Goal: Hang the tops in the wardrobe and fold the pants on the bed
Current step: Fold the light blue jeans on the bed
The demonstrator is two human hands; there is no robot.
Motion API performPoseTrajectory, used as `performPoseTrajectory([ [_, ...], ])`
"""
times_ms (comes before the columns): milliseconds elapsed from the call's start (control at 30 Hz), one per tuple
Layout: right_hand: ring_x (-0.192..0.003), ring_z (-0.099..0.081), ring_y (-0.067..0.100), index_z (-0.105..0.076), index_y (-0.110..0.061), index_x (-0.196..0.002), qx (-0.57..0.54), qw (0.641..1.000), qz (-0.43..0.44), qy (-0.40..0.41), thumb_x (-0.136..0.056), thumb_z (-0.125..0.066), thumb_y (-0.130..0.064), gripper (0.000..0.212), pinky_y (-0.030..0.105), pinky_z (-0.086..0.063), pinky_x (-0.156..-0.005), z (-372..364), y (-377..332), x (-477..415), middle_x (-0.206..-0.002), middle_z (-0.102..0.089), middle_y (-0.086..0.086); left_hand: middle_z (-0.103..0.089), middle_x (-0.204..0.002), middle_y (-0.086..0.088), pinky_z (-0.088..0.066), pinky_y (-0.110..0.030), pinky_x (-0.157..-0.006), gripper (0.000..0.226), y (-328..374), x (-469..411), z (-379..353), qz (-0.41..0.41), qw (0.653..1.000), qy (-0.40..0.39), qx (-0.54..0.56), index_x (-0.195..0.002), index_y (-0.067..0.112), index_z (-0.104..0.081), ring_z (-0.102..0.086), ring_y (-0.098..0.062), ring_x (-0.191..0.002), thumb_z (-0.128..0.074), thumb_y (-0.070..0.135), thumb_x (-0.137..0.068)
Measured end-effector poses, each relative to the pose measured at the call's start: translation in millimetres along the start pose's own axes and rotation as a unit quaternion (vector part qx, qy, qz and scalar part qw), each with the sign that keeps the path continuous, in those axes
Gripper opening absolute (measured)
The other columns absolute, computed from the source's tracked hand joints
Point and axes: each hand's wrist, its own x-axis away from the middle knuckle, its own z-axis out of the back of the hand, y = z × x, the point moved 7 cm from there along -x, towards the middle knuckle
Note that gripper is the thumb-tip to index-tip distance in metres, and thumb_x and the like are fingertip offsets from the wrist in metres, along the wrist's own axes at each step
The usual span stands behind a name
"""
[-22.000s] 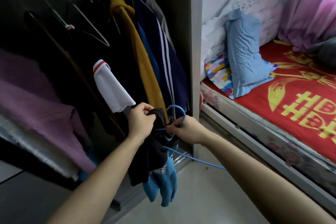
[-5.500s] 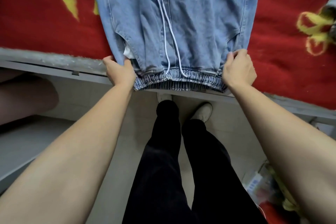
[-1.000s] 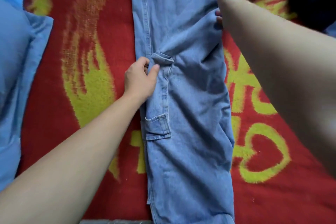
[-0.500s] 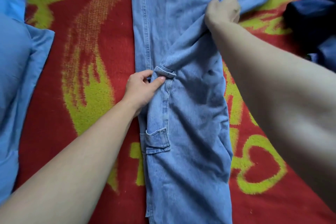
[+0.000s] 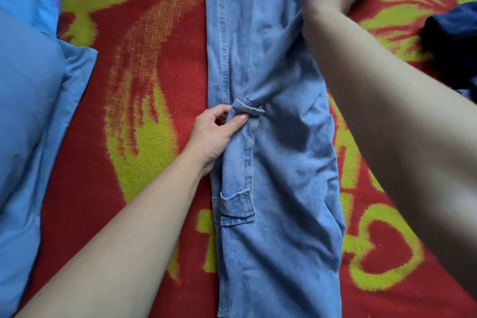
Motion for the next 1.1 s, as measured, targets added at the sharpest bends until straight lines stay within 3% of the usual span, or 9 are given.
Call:
performPoseTrajectory([
  [67, -0.092, -0.033, -0.012, -0.059, -0.035, -0.085, 0.027, 0.994, 0.085, -0.057, -0.105, -0.032, -0.031, 0.034, 0.003, -0.019, -0.086, -4.0, -35.0, 13.2, -0.093, -0.055, -0.037, -0.062, -0.097, -0.017, -0.049, -0.040, -0.093, 0.014, 1.4, 0.7, -1.5, 0.016, 0.999, -0.024, 0.037, -0.099, 0.010, -0.071, -0.058, -0.023, -0.090, -0.072, 0.006, -0.086],
  [200, -0.081, -0.030, 0.005, -0.014, -0.024, -0.069, 0.043, 0.972, 0.194, -0.122, -0.105, -0.029, -0.022, 0.040, 0.014, -0.019, -0.068, -35.2, -94.0, 51.5, -0.072, -0.019, -0.012, -0.068, -0.097, -0.012, -0.053, -0.033, -0.090, 0.013, 1.3, 1.2, 1.8, 0.031, 0.996, -0.026, 0.084, -0.101, 0.007, -0.065, -0.064, -0.021, -0.090, -0.066, 0.003, -0.089],
  [333, -0.088, -0.042, 0.008, -0.060, -0.012, -0.100, -0.089, 0.964, 0.218, -0.127, -0.106, -0.038, -0.015, 0.024, 0.022, -0.033, -0.082, -32.8, -75.4, 57.4, -0.101, -0.062, 0.006, -0.066, -0.093, -0.014, -0.050, -0.033, -0.082, 0.011, -2.0, -1.2, 3.9, 0.060, 0.993, 0.023, 0.094, -0.096, 0.008, -0.060, -0.061, -0.023, -0.086, -0.059, -0.001, -0.089],
  [500, -0.127, -0.047, 0.022, -0.049, -0.009, -0.136, -0.071, 0.992, 0.096, 0.042, -0.099, -0.049, -0.032, 0.043, 0.018, -0.027, -0.103, 13.0, 27.1, 55.2, -0.133, -0.051, 0.011, -0.061, -0.097, -0.013, -0.041, -0.037, -0.088, 0.028, -1.0, -3.6, 12.3, 0.056, 0.992, 0.082, 0.074, -0.097, 0.002, -0.062, -0.053, -0.021, -0.092, -0.052, 0.013, -0.073],
  [600, -0.133, -0.045, 0.027, -0.047, -0.015, -0.135, -0.007, 0.996, -0.050, -0.077, -0.096, -0.043, -0.061, 0.060, 0.032, -0.031, -0.107, -3.9, 92.6, 53.1, -0.142, -0.050, 0.011, -0.069, -0.098, -0.019, -0.047, -0.043, -0.085, 0.049, -2.1, -4.7, 11.5, 0.064, 0.991, 0.081, 0.084, -0.102, -0.009, -0.065, -0.061, -0.028, -0.091, -0.053, 0.027, -0.071],
  [700, -0.122, -0.054, 0.030, -0.057, -0.014, -0.122, 0.029, 0.987, -0.015, -0.157, -0.099, -0.039, -0.059, 0.054, 0.033, -0.037, -0.089, -17.9, 116.0, 56.9, -0.130, -0.061, 0.011, -0.070, -0.100, -0.024, -0.052, -0.049, -0.085, 0.057, -2.6, -7.7, 10.4, 0.043, 0.994, 0.099, -0.030, -0.098, -0.005, -0.064, -0.066, -0.035, -0.091, -0.060, 0.051, -0.088],
  [833, -0.117, -0.055, 0.030, -0.059, -0.011, -0.116, 0.015, 0.990, -0.015, -0.139, -0.101, -0.045, -0.047, 0.041, 0.028, -0.030, -0.077, -11.6, 123.9, 47.5, -0.122, -0.064, 0.011, -0.062, -0.089, -0.025, -0.037, -0.043, -0.081, 0.040, 6.1, 3.0, 26.2, -0.056, 0.929, 0.270, -0.246, -0.074, 0.005, -0.049, -0.057, -0.038, -0.087, -0.053, 0.035, -0.100],
  [967, -0.117, -0.058, 0.031, -0.058, -0.015, -0.121, 0.052, 0.981, -0.006, -0.189, -0.095, -0.049, -0.055, 0.048, 0.036, -0.041, -0.090, -20.3, 123.7, 41.0, -0.123, -0.066, 0.006, -0.049, -0.127, -0.020, -0.030, -0.038, -0.099, 0.036, 28.8, 10.9, 23.0, -0.136, 0.862, 0.345, -0.347, -0.119, 0.003, -0.052, -0.045, -0.038, -0.120, -0.060, 0.019, -0.088],
  [1100, -0.106, -0.059, 0.030, -0.048, -0.019, -0.120, 0.049, 0.984, -0.016, -0.168, -0.089, -0.048, -0.053, 0.046, 0.035, -0.037, -0.082, -27.4, 124.4, 42.8, -0.112, -0.065, 0.001, -0.018, -0.162, -0.015, -0.019, -0.047, -0.117, 0.061, 82.3, -37.5, -13.6, -0.251, 0.776, 0.236, -0.529, -0.149, 0.020, -0.035, -0.017, -0.032, -0.148, -0.046, 0.032, -0.091],
])
